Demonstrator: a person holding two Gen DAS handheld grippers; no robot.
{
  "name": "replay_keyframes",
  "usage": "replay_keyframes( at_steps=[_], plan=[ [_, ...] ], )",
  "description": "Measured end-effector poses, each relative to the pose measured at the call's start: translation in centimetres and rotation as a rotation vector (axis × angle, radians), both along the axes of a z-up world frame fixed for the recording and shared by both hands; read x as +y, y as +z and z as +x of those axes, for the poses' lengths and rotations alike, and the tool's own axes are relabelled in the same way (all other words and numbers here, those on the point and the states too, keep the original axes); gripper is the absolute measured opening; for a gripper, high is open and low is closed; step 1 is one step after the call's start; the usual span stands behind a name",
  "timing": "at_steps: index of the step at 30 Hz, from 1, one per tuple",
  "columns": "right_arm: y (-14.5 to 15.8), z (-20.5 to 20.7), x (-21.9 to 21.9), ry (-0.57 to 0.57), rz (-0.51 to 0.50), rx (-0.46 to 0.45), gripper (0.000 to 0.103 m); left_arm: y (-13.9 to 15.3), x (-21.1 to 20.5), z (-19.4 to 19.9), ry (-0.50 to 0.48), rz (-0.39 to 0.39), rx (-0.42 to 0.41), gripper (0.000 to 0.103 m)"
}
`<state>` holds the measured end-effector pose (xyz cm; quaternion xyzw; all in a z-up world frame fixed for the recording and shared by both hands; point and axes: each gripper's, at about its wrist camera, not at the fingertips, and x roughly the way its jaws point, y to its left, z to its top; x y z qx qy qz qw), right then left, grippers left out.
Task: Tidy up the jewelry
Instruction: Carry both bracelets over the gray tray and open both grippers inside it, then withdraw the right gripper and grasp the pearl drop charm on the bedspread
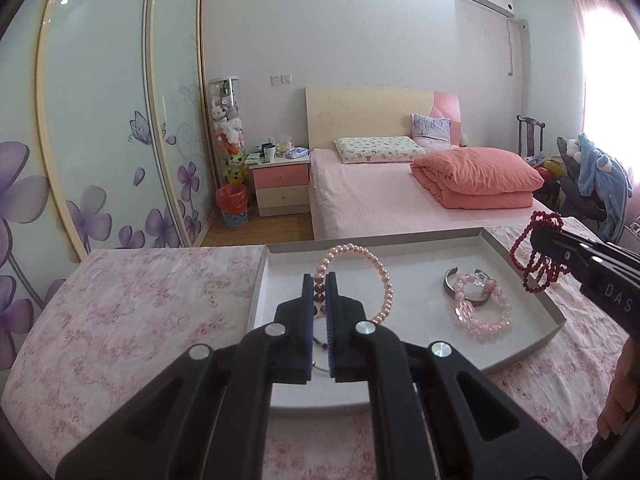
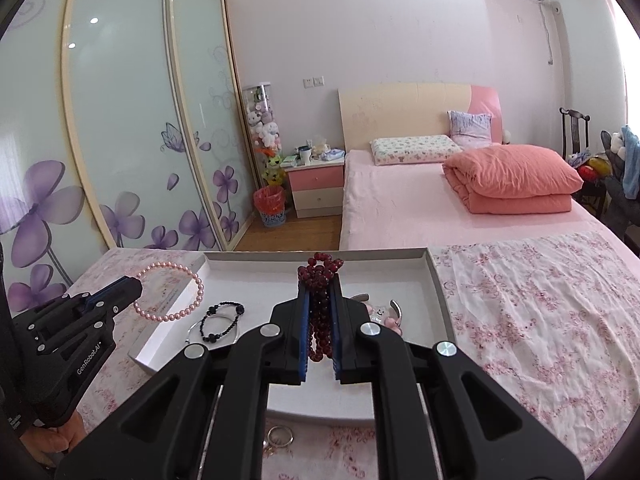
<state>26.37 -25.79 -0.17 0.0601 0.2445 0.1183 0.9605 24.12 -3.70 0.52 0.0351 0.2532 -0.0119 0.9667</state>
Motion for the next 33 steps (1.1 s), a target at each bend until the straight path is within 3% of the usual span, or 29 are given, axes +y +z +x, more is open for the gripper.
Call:
replay_keyframes(
  at_steps=[11,13,15,16,25,33],
  plan=[
    [-1.7,3.8,0.2,0.001,0.023,0.085,0.011,-2.3,-0.3,4.5,0.005,-0.012,0.064,0.009],
    [-2.0,4.1,0.1,0.002,0.029,0.101,0.021,-2.7,-0.5,5.0,-0.003,-0.016,0.075,0.009],
    [-2.2,4.2,-0.2,-0.009,0.036,0.102,0.035,-2.9,-0.4,5.4,-0.008,-0.024,0.088,0.018],
    [-2.2,4.3,-0.3,-0.013,0.037,0.101,0.037,-3.1,-0.4,5.6,-0.006,-0.027,0.091,0.019],
    [-2.2,3.5,-1.1,-0.031,0.038,0.095,0.037,-2.8,0.9,5.5,0.033,-0.045,0.088,0.020],
    [-1.9,1.5,-1.1,-0.018,0.033,0.096,0.037,-1.9,1.6,3.2,0.046,-0.038,0.076,0.024]
  ],
)
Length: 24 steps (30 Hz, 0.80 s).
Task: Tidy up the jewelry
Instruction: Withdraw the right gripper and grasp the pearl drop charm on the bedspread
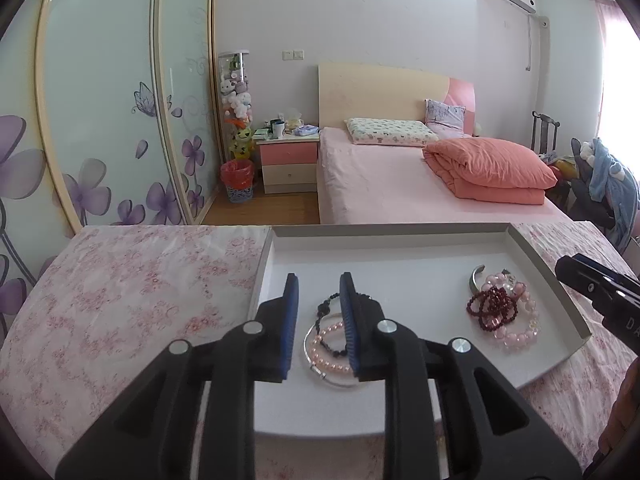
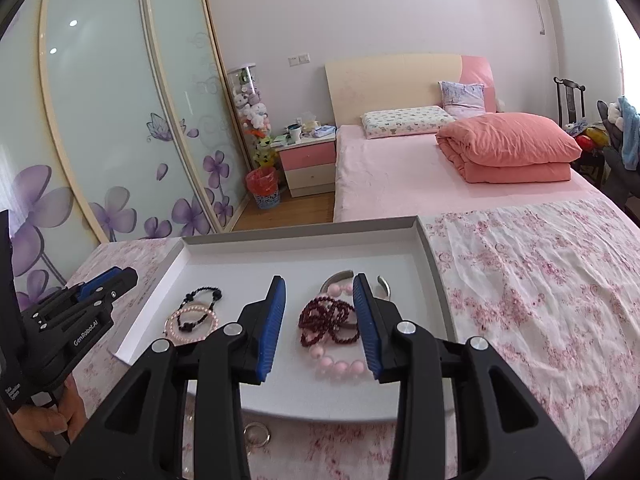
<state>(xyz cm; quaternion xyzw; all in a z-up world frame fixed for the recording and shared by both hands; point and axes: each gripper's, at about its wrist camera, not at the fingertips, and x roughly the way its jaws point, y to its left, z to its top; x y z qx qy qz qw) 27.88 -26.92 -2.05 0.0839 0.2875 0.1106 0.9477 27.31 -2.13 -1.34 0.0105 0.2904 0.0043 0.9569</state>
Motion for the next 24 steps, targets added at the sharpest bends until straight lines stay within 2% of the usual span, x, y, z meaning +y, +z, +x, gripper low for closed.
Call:
replay_keyframes(
  at_steps=[8,15,20,24],
  plan=[
    [-1.7,-4.9,0.9,0.103,-0.049,0.088,0.037,-0.2,1.5,-4.7,-0.023,0.008,0.020,0.040],
    [-4.2,-8.5,3.0,0.244,-0.088,0.194,0.037,-2.3,3.2,-8.1,-0.036,0.016,0.106,0.058],
    [-5.6,-9.7,5.6,0.341,-0.150,0.238,0.035,-3.1,4.1,-8.5,-0.025,-0.008,0.137,0.063],
    [-6.1,-9.6,6.8,0.353,-0.176,0.257,0.028,-3.2,4.3,-8.8,-0.020,-0.006,0.144,0.063]
  ],
)
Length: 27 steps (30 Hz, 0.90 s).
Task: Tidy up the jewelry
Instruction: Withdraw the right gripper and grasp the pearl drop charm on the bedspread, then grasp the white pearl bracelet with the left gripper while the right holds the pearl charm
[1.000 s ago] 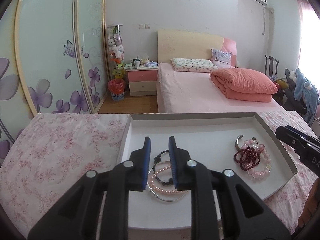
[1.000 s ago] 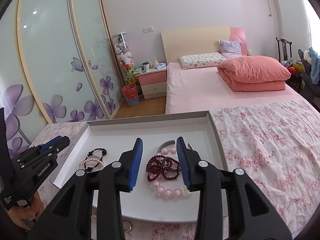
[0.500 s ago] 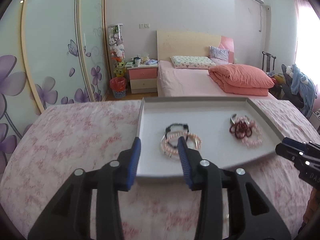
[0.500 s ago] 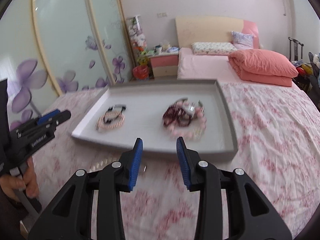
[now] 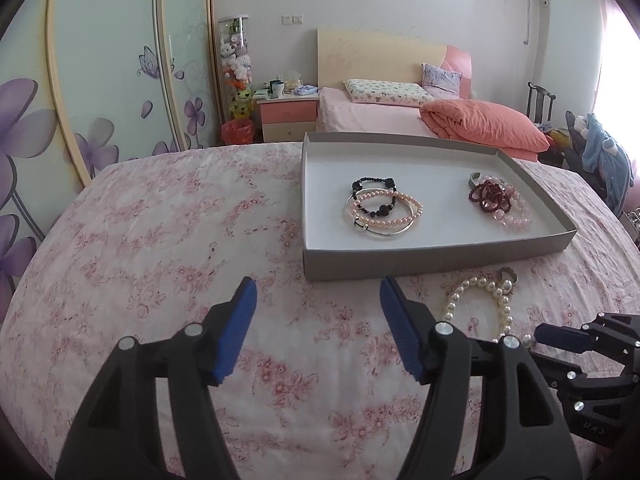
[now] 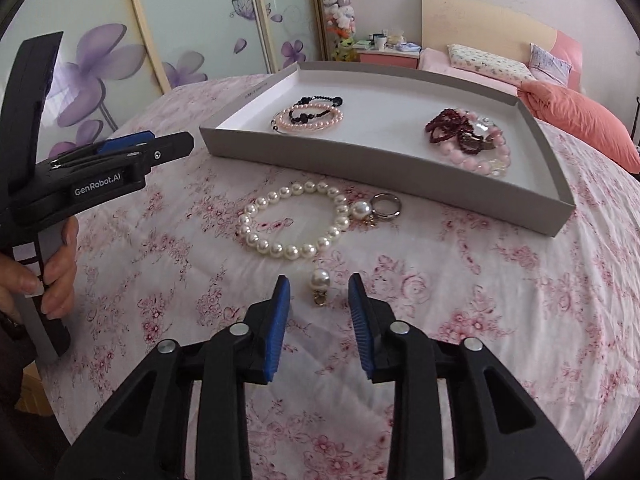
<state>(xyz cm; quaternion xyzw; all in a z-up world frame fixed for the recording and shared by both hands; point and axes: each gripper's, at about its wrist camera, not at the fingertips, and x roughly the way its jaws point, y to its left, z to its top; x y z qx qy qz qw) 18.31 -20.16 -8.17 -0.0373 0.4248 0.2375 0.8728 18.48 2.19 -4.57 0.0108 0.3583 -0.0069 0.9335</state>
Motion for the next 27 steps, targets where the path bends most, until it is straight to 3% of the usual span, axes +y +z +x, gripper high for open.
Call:
replay_keyframes(
  at_steps=[6,18,27],
  plan=[
    [0.0,-0.1,0.3,-0.005,-0.024,-0.013,0.019,-0.2,-0.2,0.0,-0.007,0.001,0.007,0.064],
    [-0.1,-0.3,0.4,-0.029,-0.077,-0.039,0.014,-0.3,-2.0,0.2,-0.049,0.005,0.021,0.067],
    [-0.1,1.4,-4.7,-0.222,-0.104,-0.028,0.014,-0.8,-4.1,0.2,-0.111,0.019,0.043,0.068]
  ],
)
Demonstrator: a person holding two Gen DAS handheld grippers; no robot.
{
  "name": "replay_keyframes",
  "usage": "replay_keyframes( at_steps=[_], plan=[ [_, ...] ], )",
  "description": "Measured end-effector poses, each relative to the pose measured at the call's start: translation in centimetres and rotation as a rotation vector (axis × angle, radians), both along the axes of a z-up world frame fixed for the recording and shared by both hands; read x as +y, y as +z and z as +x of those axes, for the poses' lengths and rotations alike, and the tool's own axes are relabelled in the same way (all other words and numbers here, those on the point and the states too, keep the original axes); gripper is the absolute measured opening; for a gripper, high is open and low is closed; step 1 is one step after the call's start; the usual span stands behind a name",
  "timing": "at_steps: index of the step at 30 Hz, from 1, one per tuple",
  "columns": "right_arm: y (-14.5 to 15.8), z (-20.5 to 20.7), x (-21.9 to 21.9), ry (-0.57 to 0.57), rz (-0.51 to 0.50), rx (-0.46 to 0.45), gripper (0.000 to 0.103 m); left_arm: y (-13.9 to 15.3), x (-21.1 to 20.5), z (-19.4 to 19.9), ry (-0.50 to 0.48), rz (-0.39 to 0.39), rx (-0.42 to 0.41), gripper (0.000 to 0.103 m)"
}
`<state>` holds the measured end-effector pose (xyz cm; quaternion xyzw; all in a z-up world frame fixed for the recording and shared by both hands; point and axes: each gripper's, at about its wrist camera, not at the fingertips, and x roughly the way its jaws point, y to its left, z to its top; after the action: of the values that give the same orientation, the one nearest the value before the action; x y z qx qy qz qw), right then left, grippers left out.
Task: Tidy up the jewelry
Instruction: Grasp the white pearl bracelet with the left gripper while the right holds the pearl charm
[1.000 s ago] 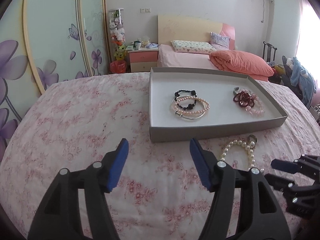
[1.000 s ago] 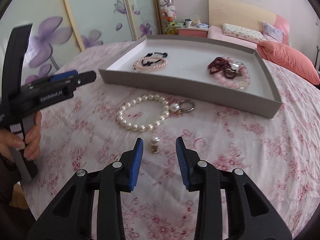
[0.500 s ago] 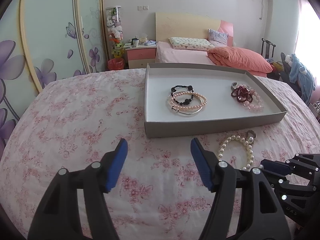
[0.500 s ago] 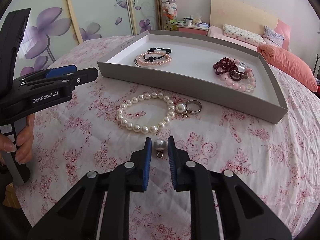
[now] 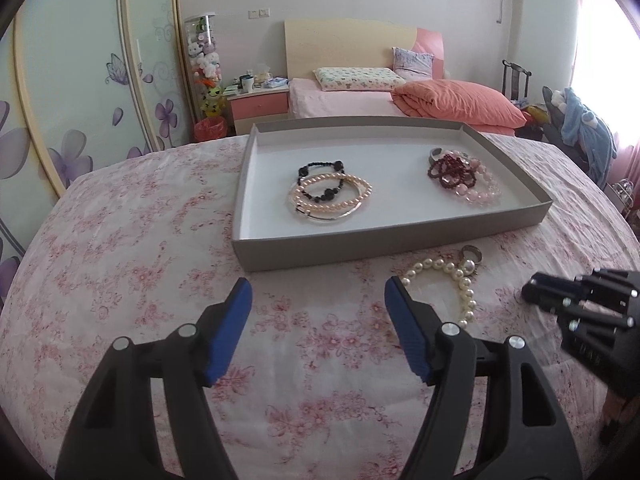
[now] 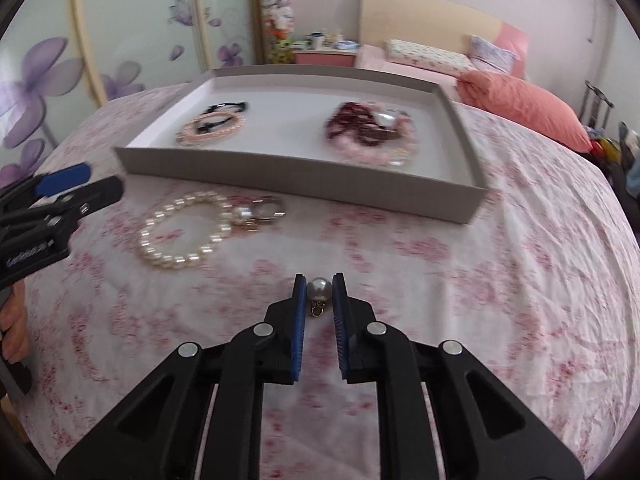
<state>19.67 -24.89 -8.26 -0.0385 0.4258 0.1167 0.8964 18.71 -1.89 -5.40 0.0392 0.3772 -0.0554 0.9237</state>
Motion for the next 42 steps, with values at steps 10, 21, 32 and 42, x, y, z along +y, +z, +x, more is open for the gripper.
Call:
replay_keyframes(
  at_steps=[10,21,32,42],
  plan=[
    [-0.2,0.3,-2.1,-0.064,0.010,-0.002,0.014,-1.7,-3.2,1.3,-0.088,0.034,0.071,0.062],
    [-0.2,0.2,-2.3,-0.064,0.019,0.000,0.014,-2.9,-4.4,2.4,-0.107,0.029,0.130,0.052],
    [-0.2,0.2,-2.3,-0.064,0.026,0.002,0.014,-2.9,-4.5,2.3,-0.125,0.034,0.127,0.042],
    [-0.2,0.2,-2.4,-0.063,0.029,0.003,0.015,-2.8,-3.6,1.6,-0.050,0.054,0.119,0.011]
  ],
)
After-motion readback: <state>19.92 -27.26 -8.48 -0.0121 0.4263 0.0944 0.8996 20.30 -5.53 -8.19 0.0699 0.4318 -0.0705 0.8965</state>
